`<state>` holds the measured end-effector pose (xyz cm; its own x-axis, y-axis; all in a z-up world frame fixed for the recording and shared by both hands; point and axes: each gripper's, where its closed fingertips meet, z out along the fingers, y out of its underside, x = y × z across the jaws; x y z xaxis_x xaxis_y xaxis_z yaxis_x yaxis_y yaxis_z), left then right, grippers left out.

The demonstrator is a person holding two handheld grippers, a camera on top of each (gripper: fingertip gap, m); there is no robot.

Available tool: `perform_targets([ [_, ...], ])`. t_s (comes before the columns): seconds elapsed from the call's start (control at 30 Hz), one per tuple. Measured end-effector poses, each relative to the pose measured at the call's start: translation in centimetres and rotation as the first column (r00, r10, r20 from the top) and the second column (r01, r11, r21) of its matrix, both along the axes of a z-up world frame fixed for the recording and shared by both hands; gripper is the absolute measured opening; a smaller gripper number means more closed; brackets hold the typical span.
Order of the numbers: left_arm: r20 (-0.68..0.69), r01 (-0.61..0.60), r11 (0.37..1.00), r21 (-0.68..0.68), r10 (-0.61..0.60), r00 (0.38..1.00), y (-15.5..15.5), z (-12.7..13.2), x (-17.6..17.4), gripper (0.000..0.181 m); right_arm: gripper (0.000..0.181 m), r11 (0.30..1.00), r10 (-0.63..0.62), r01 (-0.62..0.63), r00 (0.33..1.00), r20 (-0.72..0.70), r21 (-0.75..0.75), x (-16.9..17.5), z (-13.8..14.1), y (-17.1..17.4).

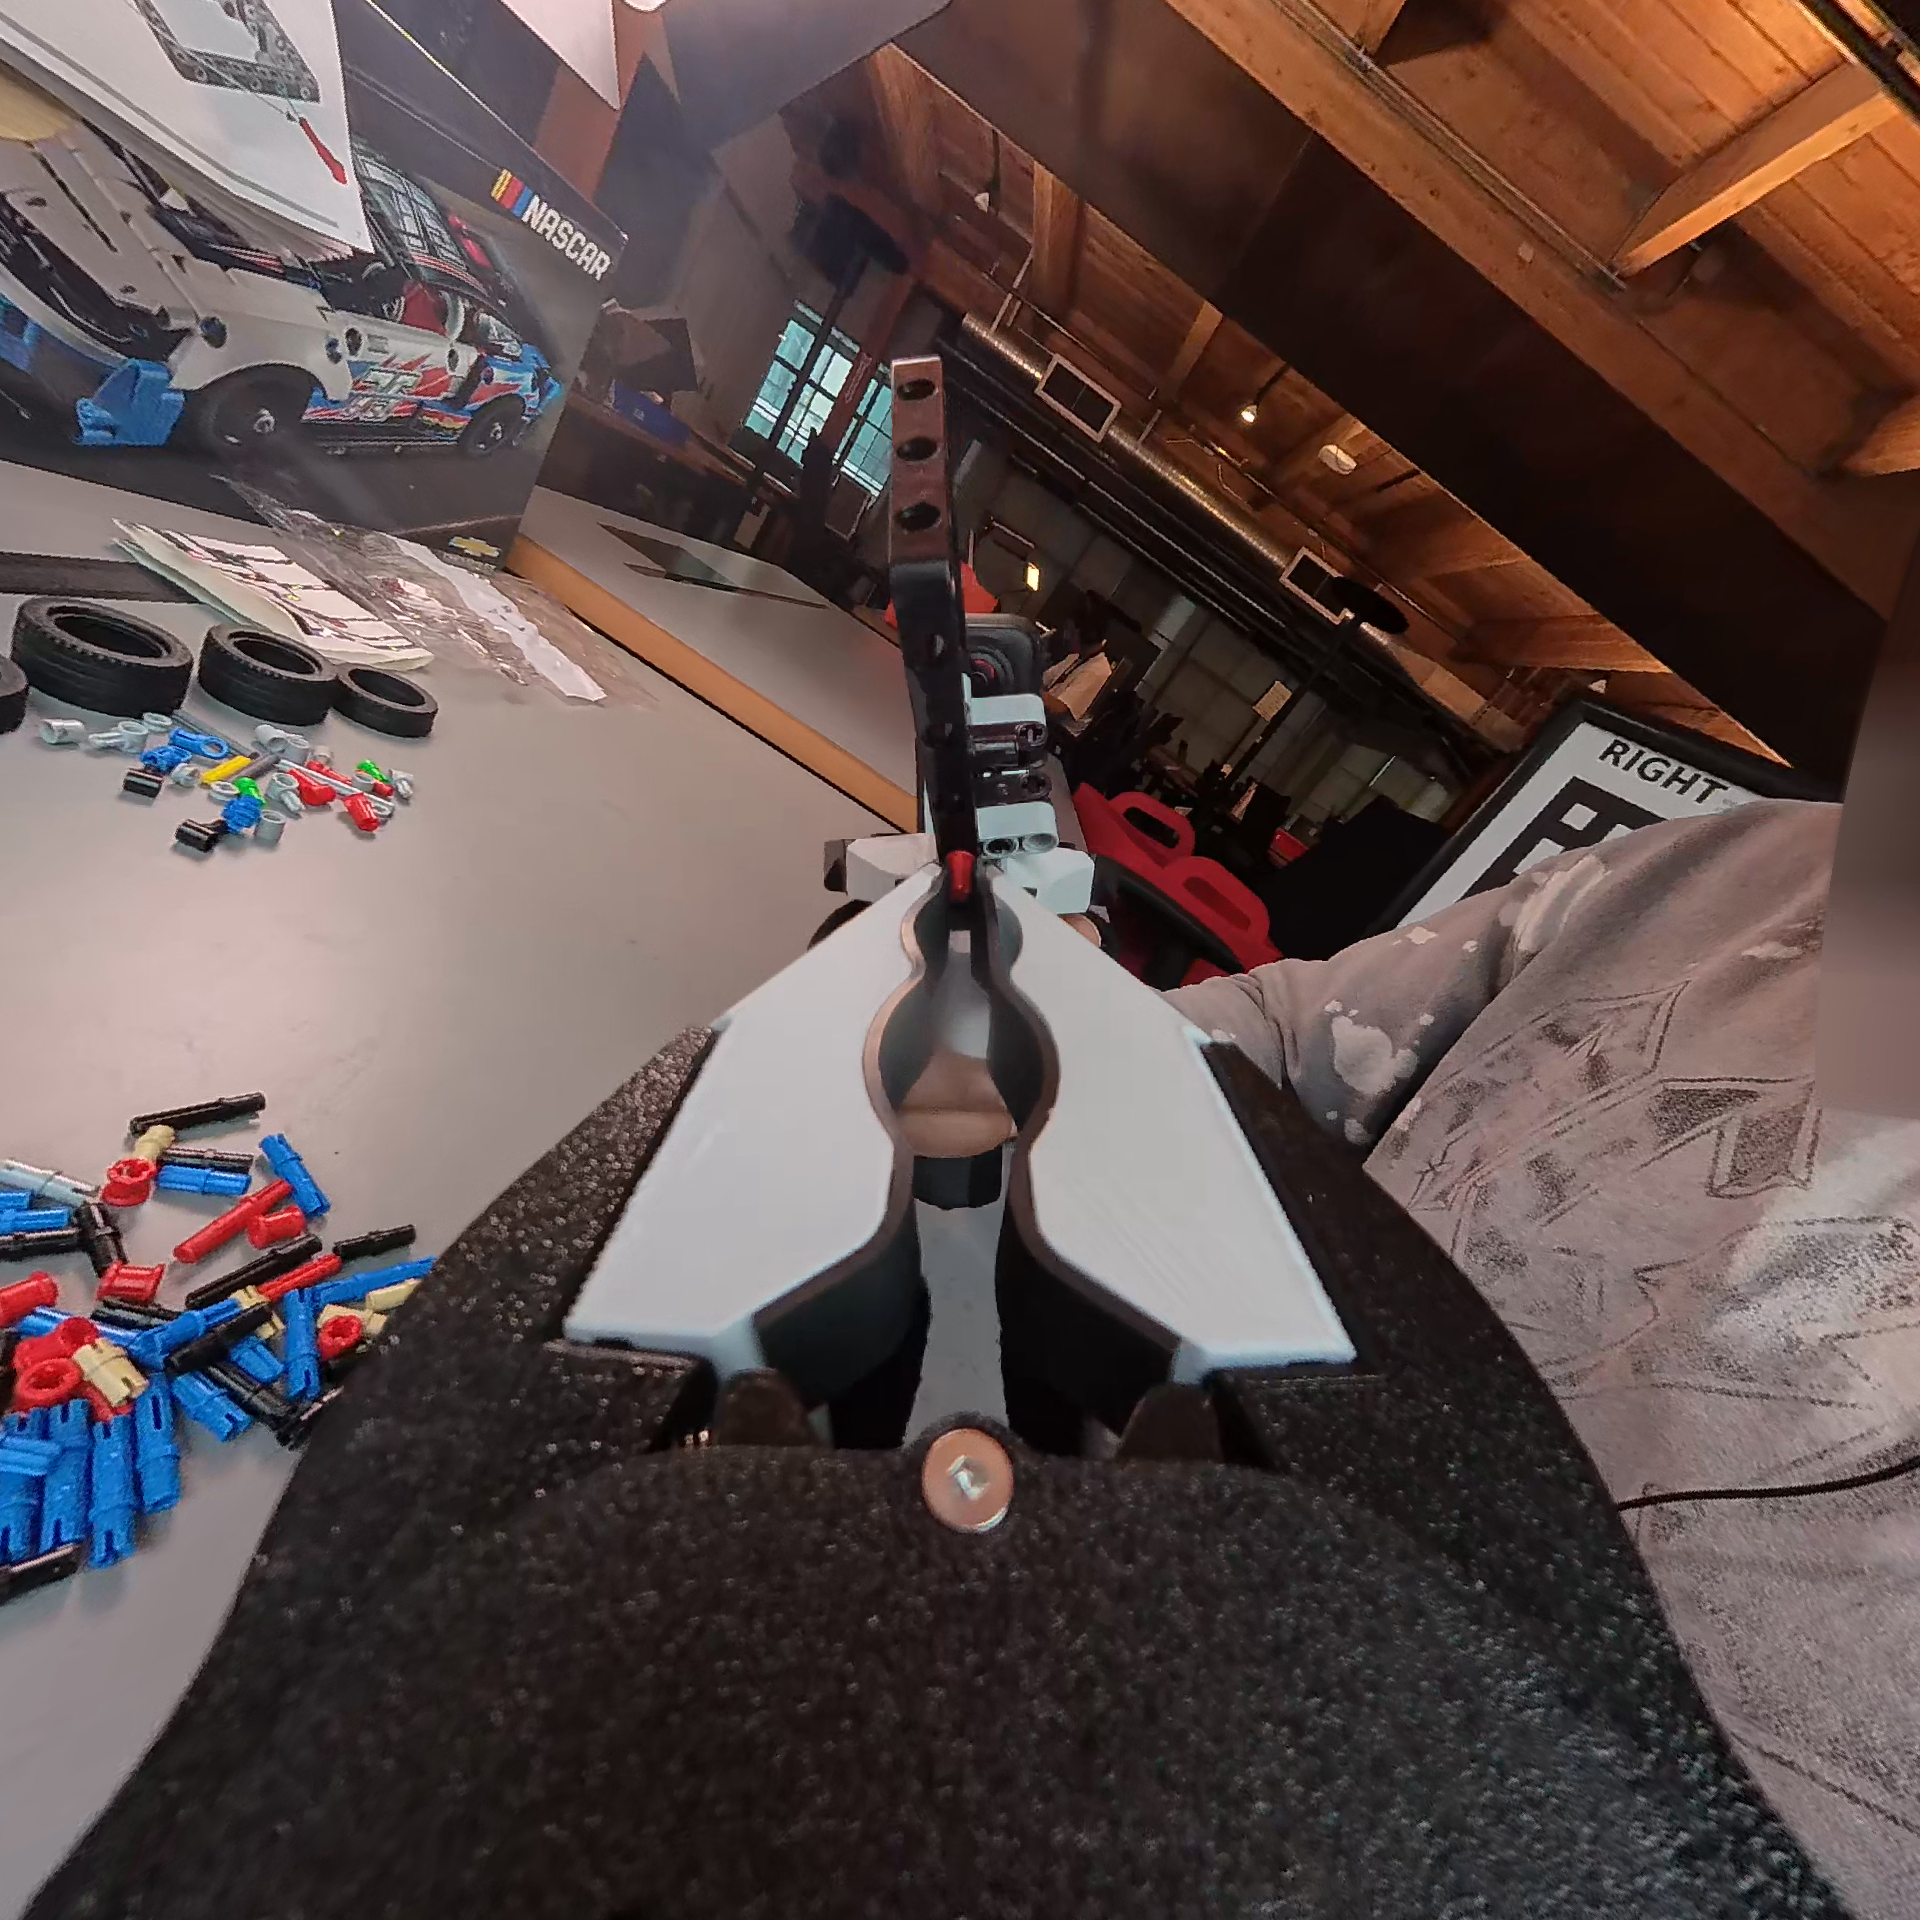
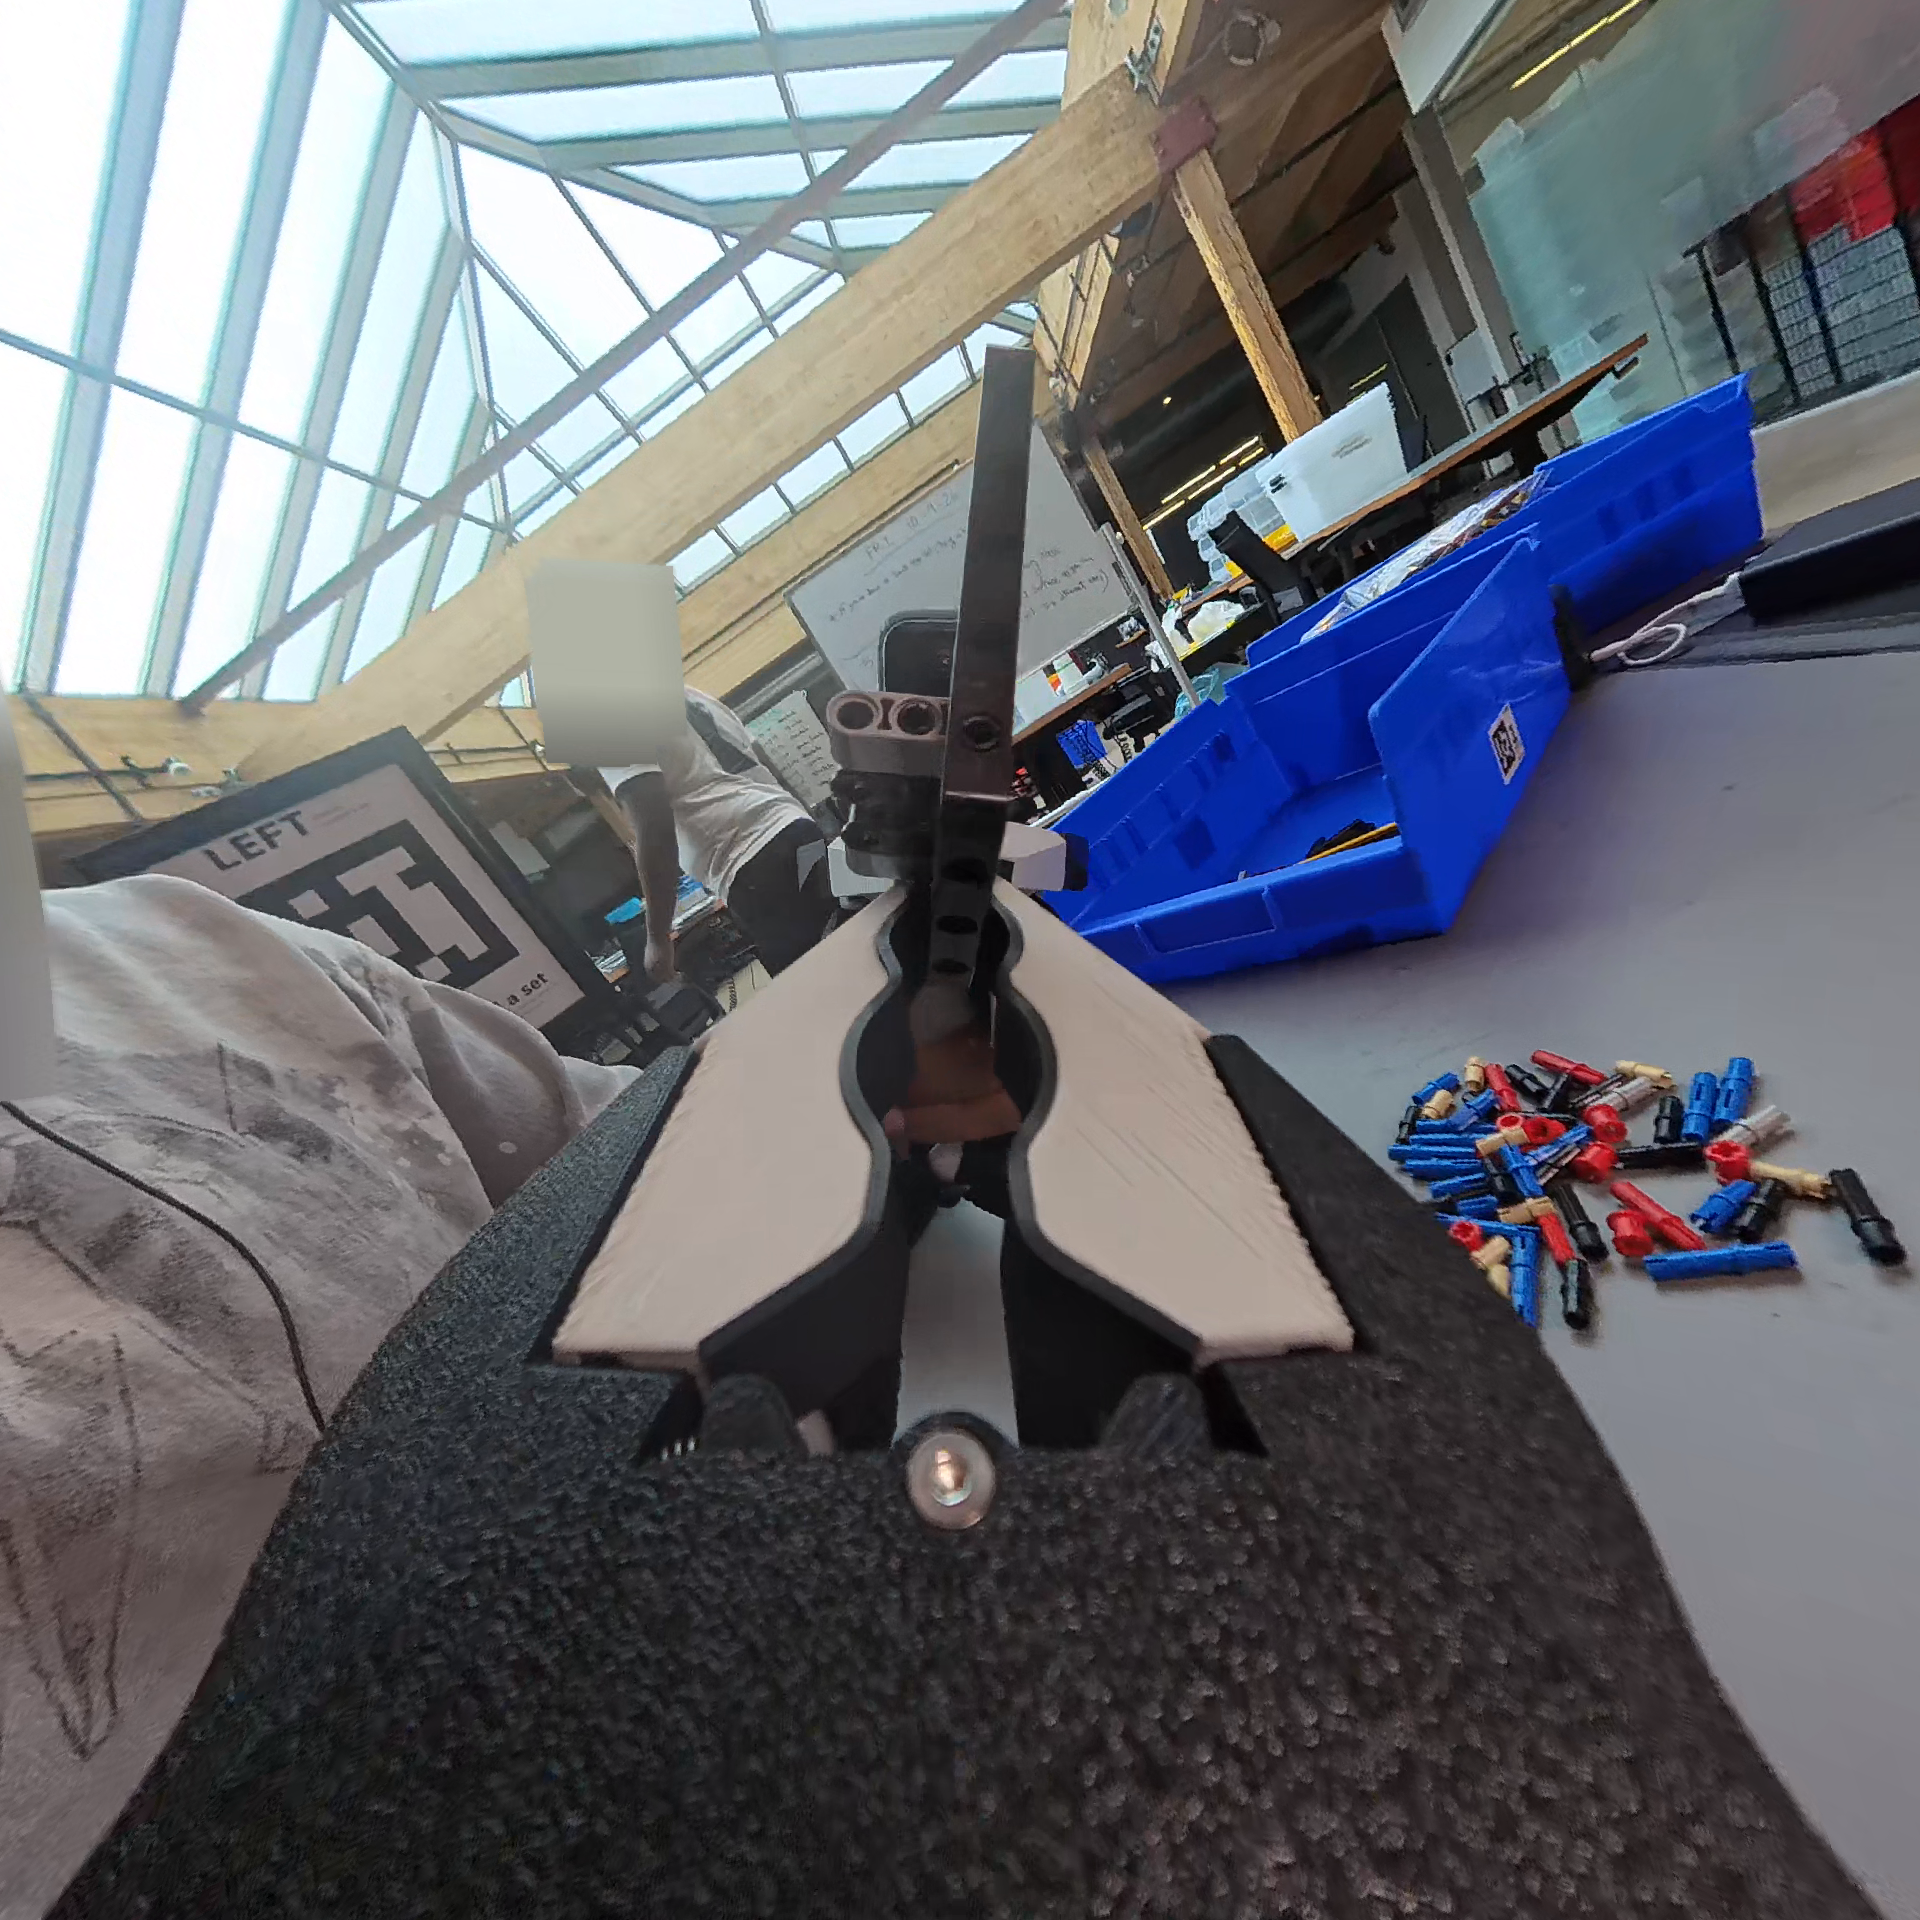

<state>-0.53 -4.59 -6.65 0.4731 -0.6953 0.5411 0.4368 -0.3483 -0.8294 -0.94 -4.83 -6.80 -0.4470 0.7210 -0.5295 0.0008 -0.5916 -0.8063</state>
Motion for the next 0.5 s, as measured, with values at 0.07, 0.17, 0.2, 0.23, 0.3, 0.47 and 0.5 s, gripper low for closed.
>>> perform_targets([
  [0.07,0.009,-0.010,1.000,0.000,0.010,1.000,0.2,-0.2,-0.2,0.002,0.006,1.000,-0.014,0.014,1.000,0.002,0.001,-0.2,-0.1,0.3],
  [0.17,0.041,-0.022,1.000,-0.011,0.022,0.999,0.6,-0.5,-0.6,0.002,0.005,0.998,-0.051,0.051,0.999,0.003,-0.026,-0.6,-0.2,1.2],
  [0.2,0.038,-0.031,0.999,-0.012,0.032,0.999,0.8,-0.7,-0.7,0.001,0.005,0.998,-0.059,0.059,0.998,0.004,-0.026,-0.7,-0.3,1.4],
  [0.23,0.037,-0.035,0.999,-0.013,0.036,0.999,0.9,-0.7,-0.8,0.001,0.005,0.998,-0.065,0.065,0.998,0.000,-0.026,-0.8,-0.2,1.5],
  [0.3,0.039,-0.041,0.999,-0.014,0.042,0.998,1.0,-0.7,-1.0,0.001,0.004,0.996,-0.085,0.085,0.996,-0.001,-0.022,-1.0,-0.1,1.7],
  [0.47,0.005,-0.055,0.998,-0.003,0.055,0.998,1.4,-0.4,-1.1,0.001,0.005,0.994,-0.098,0.096,0.995,-0.026,-0.056,-1.1,0.5,2.3],
  [0.5,0.009,-0.056,0.998,-0.002,0.056,0.998,1.4,-0.4,-1.2,0.001,0.006,0.993,-0.105,0.103,0.994,-0.030,-0.063,-1.1,0.6,2.4],
])
